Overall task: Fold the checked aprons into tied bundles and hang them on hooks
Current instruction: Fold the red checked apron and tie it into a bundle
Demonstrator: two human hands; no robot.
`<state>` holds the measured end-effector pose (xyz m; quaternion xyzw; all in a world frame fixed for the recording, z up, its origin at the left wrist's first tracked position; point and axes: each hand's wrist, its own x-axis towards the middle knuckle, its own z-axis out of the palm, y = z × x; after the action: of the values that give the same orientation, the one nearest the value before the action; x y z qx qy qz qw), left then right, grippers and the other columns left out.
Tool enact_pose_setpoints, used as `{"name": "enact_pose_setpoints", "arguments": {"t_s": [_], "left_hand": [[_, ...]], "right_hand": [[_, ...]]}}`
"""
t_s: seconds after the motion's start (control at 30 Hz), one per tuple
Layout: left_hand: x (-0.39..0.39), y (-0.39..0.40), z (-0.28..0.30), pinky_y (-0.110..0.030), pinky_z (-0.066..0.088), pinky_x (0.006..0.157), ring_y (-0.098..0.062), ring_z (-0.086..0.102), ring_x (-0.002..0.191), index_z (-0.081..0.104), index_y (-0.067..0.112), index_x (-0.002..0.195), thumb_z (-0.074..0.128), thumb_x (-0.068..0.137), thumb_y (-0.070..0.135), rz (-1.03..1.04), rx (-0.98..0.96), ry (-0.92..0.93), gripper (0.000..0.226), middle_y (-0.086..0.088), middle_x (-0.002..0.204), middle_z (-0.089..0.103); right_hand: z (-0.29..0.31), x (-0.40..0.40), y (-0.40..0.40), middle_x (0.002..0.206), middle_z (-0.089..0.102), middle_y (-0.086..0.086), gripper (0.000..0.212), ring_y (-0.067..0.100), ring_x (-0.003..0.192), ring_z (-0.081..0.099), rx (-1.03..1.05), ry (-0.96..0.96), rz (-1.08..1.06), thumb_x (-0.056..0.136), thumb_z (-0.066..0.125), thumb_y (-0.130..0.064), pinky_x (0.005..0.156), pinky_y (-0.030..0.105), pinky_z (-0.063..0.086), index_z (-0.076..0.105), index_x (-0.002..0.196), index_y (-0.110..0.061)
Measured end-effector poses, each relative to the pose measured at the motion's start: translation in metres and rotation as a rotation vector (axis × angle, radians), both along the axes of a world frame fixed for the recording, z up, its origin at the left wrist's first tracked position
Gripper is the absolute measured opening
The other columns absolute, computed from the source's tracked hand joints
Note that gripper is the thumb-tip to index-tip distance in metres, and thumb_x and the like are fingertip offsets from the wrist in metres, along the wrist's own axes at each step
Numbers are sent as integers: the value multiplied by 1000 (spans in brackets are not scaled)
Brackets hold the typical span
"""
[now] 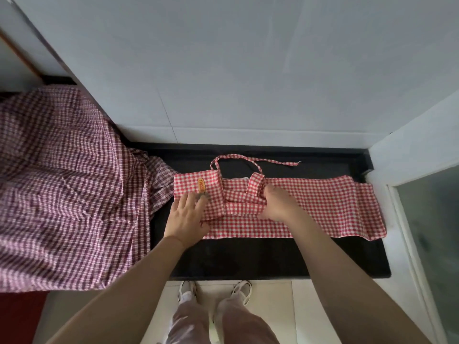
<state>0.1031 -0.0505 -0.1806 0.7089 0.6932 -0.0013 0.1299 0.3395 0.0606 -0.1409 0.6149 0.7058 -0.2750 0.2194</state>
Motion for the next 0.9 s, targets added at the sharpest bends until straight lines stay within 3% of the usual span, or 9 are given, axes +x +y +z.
{"name": "enact_pose_setpoints", "arguments": {"t_s": [0.1,0.23,0.4,0.53,0.63,0.67,0.73,0.8,0.9], "left_hand": [[3,2,14,-41,47,94,-28,56,109,54,14,130,61,78,11,-40,3,92,53,-5,121,55],[-1,9,24,-35,48,94,-22,56,114,46,19,139,52,89,8,-46,-224,141,51,1,133,54],[-10,10,35,-36,51,94,-24,57,117,43,19,144,53,94,19,-258,-412,228,51,0,143,48],[-4,10,44,-35,53,86,-21,63,104,61,21,121,55,92,41,-274,-553,283,36,1,114,64],[1,6,43,-30,49,66,-16,63,82,67,19,91,36,96,57,-23,-471,131,49,4,88,66],[1,6,42,-30,49,63,-17,62,80,66,17,89,34,99,50,136,-388,69,47,2,88,66],[0,2,40,-33,50,68,-22,60,94,61,11,106,41,99,37,446,-208,2,33,-6,108,62],[-3,-2,35,-38,46,73,-30,56,110,45,6,127,51,96,37,700,-195,-121,44,-13,126,53],[-9,1,24,-38,45,74,-30,60,96,47,5,123,57,96,31,991,-283,-514,39,-15,119,62]], "right_hand": [[-3,-2,-1,137,53,5,57,28,124,52,-30,-63,34,87,72,-34,107,47,44,50,137,-19],[4,1,0,129,57,4,37,25,116,55,-57,-31,35,89,70,-28,102,40,49,60,123,-20],[31,6,7,131,57,1,53,21,118,56,-217,-20,78,87,75,-27,99,34,48,56,135,-18],[37,3,3,133,57,2,55,22,119,56,-227,-72,144,87,75,-29,101,35,47,56,137,-18],[33,0,-3,124,59,2,46,21,112,58,-191,-90,156,89,73,-34,98,34,49,61,129,-16],[32,-1,-4,121,60,2,42,21,110,59,-172,-84,151,89,72,-36,96,33,50,62,125,-16],[29,-1,-8,119,60,3,39,20,106,59,-113,-47,106,89,73,-36,90,31,50,61,120,-17],[27,-2,-14,130,56,6,56,22,115,58,-66,33,22,88,74,-31,93,33,49,49,135,-15],[22,-6,-29,149,44,9,93,27,130,52,-60,127,-65,90,72,-26,107,39,46,10,157,-12]]}}
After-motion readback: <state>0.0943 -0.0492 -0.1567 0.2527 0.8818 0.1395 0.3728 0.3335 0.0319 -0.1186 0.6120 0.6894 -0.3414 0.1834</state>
